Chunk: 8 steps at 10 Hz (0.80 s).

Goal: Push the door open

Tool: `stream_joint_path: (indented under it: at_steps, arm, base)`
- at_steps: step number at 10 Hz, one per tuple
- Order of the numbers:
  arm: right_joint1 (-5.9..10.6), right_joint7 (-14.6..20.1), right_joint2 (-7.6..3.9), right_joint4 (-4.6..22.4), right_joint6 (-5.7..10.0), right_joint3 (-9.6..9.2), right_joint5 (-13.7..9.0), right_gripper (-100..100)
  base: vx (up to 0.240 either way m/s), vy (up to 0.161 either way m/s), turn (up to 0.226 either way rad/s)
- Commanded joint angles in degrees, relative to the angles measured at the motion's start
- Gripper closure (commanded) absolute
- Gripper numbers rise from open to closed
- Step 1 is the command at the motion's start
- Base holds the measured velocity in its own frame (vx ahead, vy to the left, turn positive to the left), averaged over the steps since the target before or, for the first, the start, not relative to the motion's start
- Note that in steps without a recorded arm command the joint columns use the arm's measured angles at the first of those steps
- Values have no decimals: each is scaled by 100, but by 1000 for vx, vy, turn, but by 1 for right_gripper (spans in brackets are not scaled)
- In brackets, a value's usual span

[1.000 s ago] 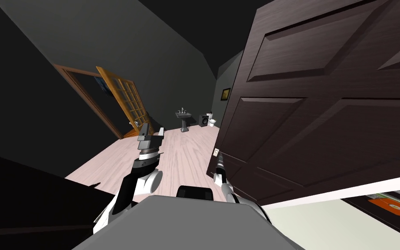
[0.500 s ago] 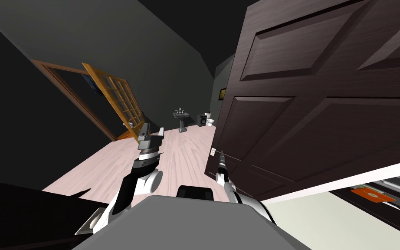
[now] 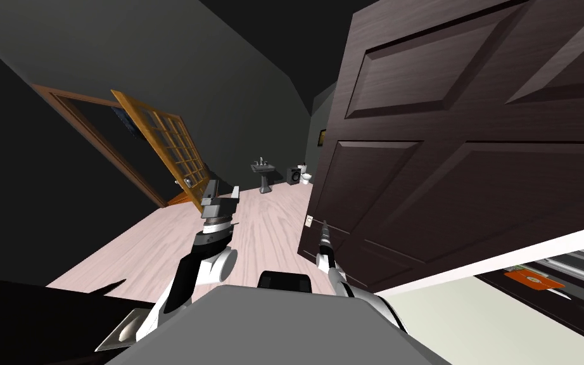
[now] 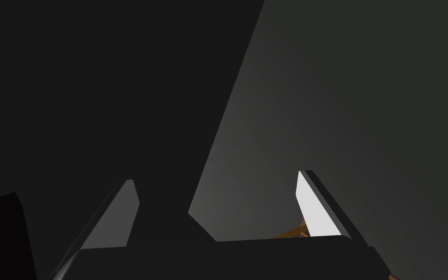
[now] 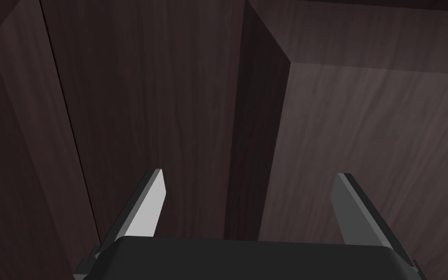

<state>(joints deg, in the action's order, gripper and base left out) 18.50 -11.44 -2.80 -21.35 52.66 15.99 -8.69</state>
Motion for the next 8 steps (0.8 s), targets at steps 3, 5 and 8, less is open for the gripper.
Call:
stream_joint_path:
  at_steps: [3,5,8]
  arm:
    - [-92,50,-29,-288,-142,-37,62,-100]
    - [-95,135,63,-302,-183,-75,131,-100]
    - [-97,167,149,-308,-199,-90,158,-100]
  base:
    - [5,-15,-55]
    - [-11,-37,-228]
    - [-58,78,-72]
